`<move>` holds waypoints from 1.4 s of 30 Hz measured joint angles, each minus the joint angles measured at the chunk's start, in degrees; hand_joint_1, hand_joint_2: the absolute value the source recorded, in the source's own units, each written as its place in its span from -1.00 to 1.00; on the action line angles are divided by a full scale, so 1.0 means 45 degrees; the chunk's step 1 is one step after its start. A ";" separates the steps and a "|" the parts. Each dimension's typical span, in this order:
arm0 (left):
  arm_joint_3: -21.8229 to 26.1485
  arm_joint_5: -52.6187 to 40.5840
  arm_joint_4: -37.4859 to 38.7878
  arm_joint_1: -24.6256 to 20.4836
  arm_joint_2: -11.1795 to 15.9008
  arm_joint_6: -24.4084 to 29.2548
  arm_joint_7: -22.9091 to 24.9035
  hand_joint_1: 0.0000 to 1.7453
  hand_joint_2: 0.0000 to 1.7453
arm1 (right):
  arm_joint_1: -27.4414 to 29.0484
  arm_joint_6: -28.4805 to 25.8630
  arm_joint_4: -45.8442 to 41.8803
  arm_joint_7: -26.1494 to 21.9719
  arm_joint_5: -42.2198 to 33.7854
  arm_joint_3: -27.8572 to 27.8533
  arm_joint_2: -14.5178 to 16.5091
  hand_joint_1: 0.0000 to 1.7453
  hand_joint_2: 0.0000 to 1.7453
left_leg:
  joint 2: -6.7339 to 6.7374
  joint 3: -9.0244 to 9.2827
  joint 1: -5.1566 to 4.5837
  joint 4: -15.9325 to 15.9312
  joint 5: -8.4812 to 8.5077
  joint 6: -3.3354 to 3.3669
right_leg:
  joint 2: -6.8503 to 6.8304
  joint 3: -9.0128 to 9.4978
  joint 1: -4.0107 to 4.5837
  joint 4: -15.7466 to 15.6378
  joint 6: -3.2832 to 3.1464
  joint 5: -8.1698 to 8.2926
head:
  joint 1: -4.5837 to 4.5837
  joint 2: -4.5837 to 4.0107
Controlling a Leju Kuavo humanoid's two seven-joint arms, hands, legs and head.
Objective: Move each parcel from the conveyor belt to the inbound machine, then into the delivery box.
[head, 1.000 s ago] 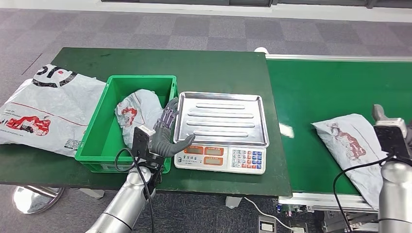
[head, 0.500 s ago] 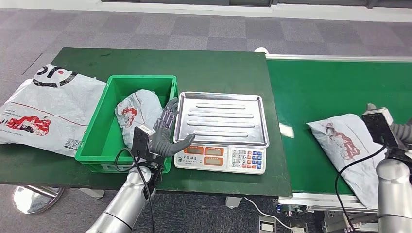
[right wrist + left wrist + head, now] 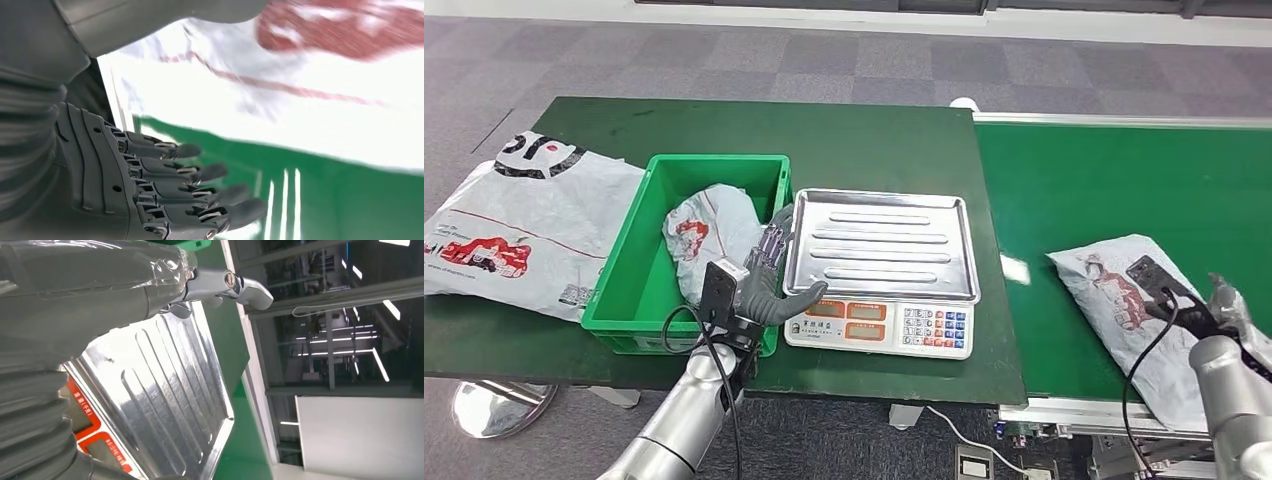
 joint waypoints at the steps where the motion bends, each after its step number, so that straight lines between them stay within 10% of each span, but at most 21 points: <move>1: -0.0001 -0.0033 0.0028 -0.0001 -0.0001 0.0032 0.0000 -1.00 1.00 | -0.0053 0.0049 0.0409 -0.0056 0.0021 0.0001 -0.0023 -1.00 1.00 | 0.0003 0.0000 0.0001 0.0000 -0.0002 -0.0002 | 0.0005 -0.0003 0.0001 0.0000 -0.0001 -0.0001 | -0.0001 0.0000; 27: -0.0001 -0.0158 0.0143 0.0015 0.0049 0.0451 0.0000 -1.00 1.00 | -0.0388 0.3203 0.2682 0.0182 0.0994 0.1333 0.0135 -0.99 1.00 | 0.0012 0.0002 0.0006 -0.0004 -0.0016 -0.0020 | 0.0011 -0.0012 0.0004 0.0000 -0.0011 -0.0011 | 0.0001 0.0000; 32: -0.0001 -0.0177 0.0229 -0.0040 0.0091 0.0519 0.0001 -1.00 1.00 | -0.0337 0.4186 0.2687 -0.0385 0.1144 0.1710 0.0141 1.00 1.00 | 0.0027 0.0026 0.0023 -0.0003 -0.0021 -0.0024 | 0.0022 0.0011 0.0022 -0.0006 -0.0014 -0.0013 | 0.0000 0.0000; 42: 0.0000 -0.0175 0.0268 -0.0063 0.0165 0.0689 0.0001 -1.00 1.00 | -0.0383 0.4455 0.2684 -0.0931 0.1093 0.2246 0.0170 1.00 1.00 | 0.0071 0.0114 0.0058 -0.0002 -0.0041 -0.0038 | 0.0051 0.0108 0.0059 -0.0025 -0.0024 -0.0014 | -0.0001 0.0000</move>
